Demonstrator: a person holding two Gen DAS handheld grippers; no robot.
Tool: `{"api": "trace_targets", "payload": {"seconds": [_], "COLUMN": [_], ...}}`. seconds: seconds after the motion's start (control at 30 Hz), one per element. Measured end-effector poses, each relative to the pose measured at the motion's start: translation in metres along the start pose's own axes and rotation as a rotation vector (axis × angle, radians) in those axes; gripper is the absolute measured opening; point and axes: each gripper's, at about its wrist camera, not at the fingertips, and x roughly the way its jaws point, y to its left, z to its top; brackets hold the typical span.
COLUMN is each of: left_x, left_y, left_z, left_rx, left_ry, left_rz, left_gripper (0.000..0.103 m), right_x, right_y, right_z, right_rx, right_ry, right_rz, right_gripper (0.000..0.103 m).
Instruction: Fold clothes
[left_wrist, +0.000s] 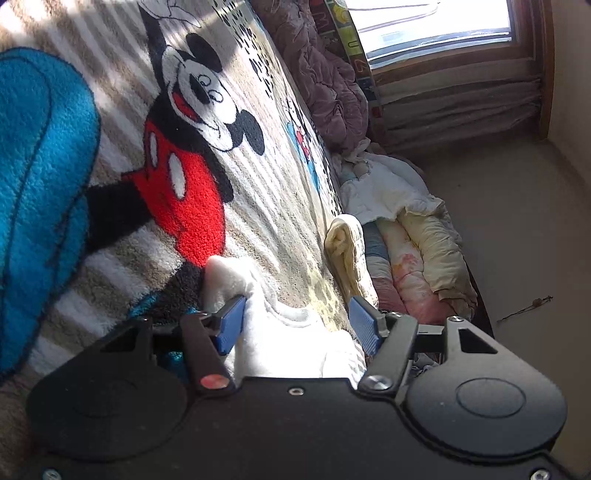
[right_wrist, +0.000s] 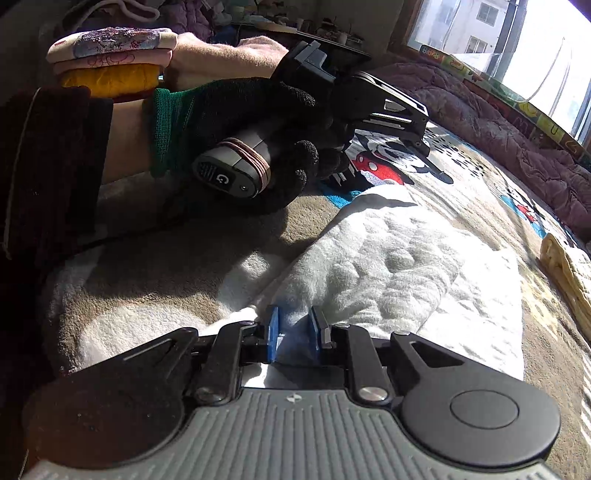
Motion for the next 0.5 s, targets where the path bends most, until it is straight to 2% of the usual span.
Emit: {"api": "trace_targets", "payload": {"seconds": [0.13, 0.27, 0.37, 0.5], "left_x": [-0.014, -0.043, -0.055, -0.039], "left_y": [-0.021, -0.049, -0.059, -0.077], "left_z": [-0.005, -0.019, -0.034, -0.067], "left_rx": [0.089, 0.275, 0.343, 0.496], "left_ry": [-0.015, -0.075, -0.062, 0.053], "left_rz": [0.056, 0.143, 0.095, 0.023], "left_gripper": [0.071, 0.071, 0.071, 0.071], "right_x": [-0.003, -0.005, -0.007, -0.008], "right_y": [0.002, -0.007, -0.012, -0.018], "right_z": [-0.001, -0.009, -0.017, -0.024], "right_rx": [0.016, 0.122, 0.191, 0.267], "right_ry": [-0.005, -0.043, -0.075, -0.104], "right_rz": [-0.007, 0.016, 0.033, 0.053], "right_gripper": [0.021, 0.021, 0.021, 0.021]}}
